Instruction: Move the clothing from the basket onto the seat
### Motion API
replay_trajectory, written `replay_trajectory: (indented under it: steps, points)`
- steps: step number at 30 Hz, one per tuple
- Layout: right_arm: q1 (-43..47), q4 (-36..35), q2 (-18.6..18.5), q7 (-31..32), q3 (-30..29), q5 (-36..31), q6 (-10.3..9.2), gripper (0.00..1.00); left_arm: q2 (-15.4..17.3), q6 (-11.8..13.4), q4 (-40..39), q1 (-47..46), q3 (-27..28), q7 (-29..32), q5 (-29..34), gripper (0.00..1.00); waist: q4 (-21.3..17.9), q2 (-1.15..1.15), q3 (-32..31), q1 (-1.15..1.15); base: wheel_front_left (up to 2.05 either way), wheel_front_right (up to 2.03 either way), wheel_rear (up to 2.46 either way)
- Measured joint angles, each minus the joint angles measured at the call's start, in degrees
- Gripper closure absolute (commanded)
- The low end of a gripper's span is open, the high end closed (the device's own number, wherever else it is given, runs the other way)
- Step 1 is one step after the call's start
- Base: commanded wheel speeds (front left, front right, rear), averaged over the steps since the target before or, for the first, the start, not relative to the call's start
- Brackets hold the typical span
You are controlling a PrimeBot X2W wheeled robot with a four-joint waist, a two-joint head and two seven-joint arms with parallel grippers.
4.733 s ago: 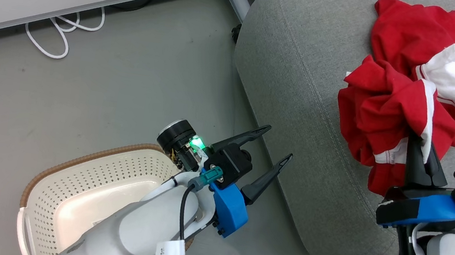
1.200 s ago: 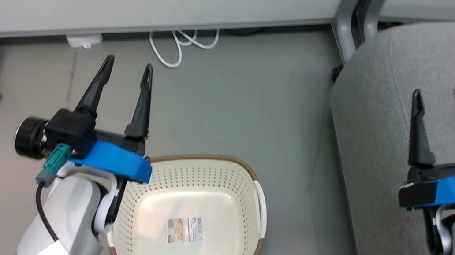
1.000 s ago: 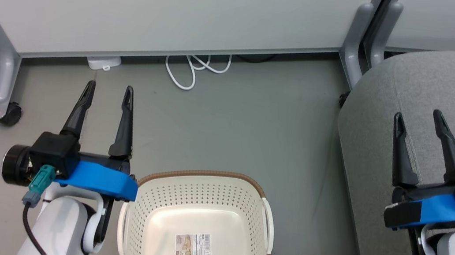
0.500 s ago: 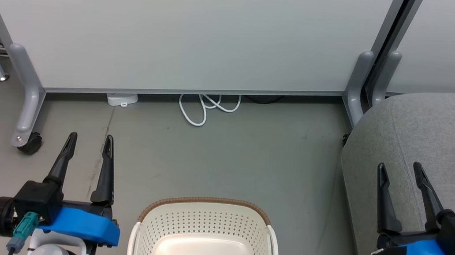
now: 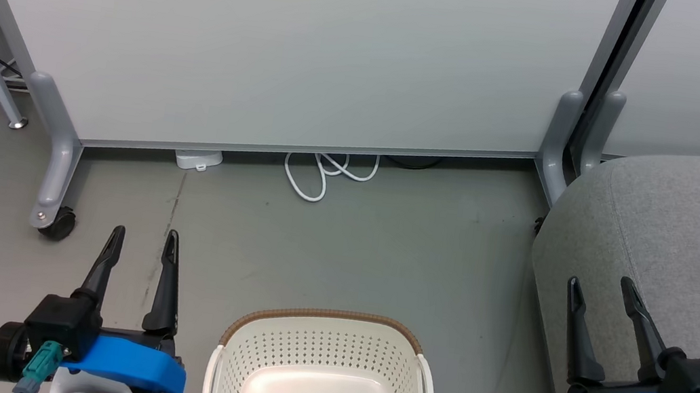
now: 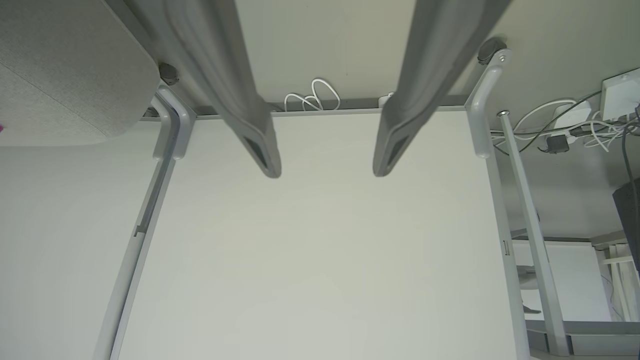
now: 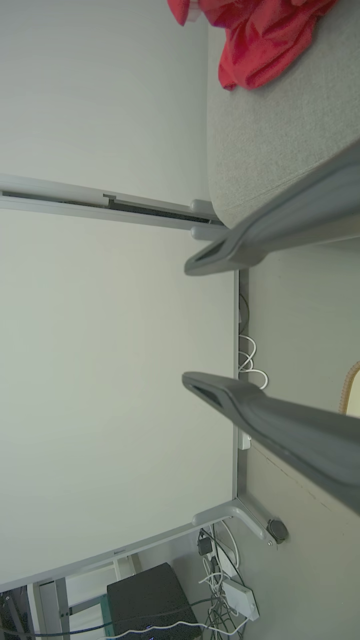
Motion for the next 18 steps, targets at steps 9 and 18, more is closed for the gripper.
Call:
replay_trajectory:
  steps: [9, 18]
  points:
    - [0.7, 0.1, 0.7, 0.0, 0.0, 0.1, 0.0, 0.0, 0.0, 0.0, 0.7, 0.1, -0.4, 0.0, -0.3, 0.0, 0.3, 0.0, -0.4, 0.0, 0.0, 0.0, 0.0]
    - [0.8, 0.1, 1.0, 0.0, -0.2, 0.3, 0.0, 0.0, 0.0, 0.0, 1.4, 0.1, -0.5, 0.0, -0.5, 0.0, 0.4, 0.0, -0.6, 0.01, 0.0, 0.0, 0.0]
